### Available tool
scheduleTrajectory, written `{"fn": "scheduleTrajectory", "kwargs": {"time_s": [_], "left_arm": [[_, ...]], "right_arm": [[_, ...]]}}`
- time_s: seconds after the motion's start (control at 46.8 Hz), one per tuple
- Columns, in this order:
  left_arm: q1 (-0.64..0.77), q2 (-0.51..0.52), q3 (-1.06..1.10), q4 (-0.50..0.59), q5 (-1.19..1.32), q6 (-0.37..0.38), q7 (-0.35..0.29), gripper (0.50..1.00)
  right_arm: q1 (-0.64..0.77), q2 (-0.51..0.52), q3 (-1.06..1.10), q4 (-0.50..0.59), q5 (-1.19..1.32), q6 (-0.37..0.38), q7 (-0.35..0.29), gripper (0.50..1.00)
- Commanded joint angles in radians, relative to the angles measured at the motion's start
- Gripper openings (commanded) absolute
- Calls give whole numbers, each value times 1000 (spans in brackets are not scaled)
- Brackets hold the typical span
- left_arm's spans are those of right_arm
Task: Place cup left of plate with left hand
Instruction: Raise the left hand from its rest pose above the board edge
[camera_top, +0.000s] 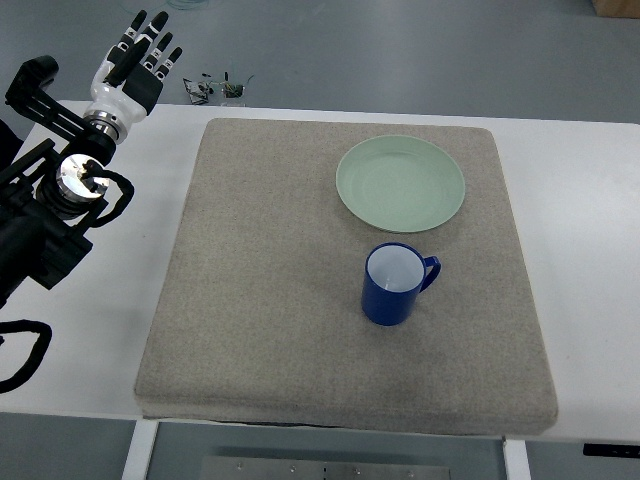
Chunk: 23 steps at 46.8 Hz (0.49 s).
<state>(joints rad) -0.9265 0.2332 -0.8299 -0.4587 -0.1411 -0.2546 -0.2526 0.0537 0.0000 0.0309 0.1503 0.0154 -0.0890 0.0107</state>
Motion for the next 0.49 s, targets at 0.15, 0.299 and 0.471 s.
{"fn": "scheduleTrajectory", "kwargs": {"time_s": [0.15,0.299,0.471], "left_arm": [[0,-2,0,5,2,2,-1,994],[-3,-2,0,8,2,2,-1,994],[0,1,5,-11,3,0,3,994]], "right_arm": [[0,0,0,0,0,0,0,934],[0,0,0,0,0,0,0,934],[0,0,0,0,0,0,0,934]]}}
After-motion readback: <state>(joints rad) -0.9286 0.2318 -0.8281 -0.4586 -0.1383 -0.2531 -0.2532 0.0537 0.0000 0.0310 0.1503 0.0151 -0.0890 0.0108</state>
